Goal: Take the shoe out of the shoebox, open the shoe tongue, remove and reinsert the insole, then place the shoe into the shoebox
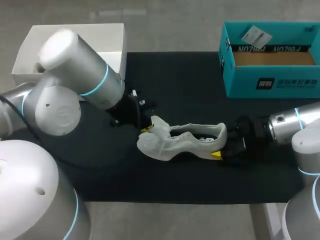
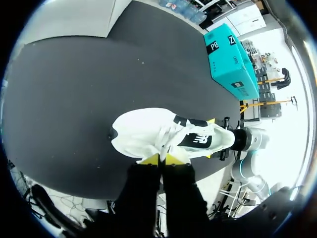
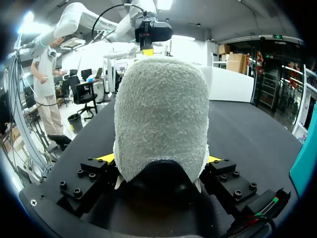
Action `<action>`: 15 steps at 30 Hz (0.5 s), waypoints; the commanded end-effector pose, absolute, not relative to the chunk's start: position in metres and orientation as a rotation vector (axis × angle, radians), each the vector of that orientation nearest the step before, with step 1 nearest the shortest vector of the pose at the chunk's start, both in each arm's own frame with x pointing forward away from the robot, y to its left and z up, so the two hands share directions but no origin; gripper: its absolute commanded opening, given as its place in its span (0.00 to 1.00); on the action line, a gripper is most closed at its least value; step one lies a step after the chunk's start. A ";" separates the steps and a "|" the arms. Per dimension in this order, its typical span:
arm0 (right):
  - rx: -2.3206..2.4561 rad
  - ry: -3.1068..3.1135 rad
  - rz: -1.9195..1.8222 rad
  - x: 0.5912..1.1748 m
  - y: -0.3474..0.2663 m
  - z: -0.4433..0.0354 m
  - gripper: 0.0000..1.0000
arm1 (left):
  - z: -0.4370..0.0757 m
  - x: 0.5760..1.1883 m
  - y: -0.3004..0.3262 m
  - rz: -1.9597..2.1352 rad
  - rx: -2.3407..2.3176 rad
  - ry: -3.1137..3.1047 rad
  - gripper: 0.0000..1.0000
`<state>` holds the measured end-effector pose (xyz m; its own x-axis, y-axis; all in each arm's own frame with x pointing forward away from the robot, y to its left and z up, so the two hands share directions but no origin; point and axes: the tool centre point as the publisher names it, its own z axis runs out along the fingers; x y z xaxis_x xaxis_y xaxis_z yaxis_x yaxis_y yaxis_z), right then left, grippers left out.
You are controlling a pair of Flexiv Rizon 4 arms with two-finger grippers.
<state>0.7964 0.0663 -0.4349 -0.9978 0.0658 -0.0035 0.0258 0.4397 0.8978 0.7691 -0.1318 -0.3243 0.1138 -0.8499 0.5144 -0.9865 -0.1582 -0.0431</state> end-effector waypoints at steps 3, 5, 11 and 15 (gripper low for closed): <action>0.086 2.634 1.637 0.797 0.068 -0.438 0.00 | -0.340 0.767 -0.126 0.669 2.051 -1.629 0.10; 0.086 2.634 1.637 0.797 0.068 -0.438 0.00 | -0.344 0.767 -0.126 0.629 2.068 -1.609 0.31; 0.086 2.634 1.637 0.797 0.068 -0.438 0.00 | -0.349 0.767 -0.119 0.600 2.104 -1.572 0.02; 0.086 2.634 1.637 0.797 0.068 -0.438 0.00 | -0.349 0.766 -0.117 0.577 2.117 -1.579 0.00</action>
<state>0.7964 0.0663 -0.4349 -0.9978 0.0659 -0.0036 0.0258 0.4399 0.8977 0.7657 -0.1176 -0.3508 0.2594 -0.7732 0.5786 -0.9629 -0.2532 0.0934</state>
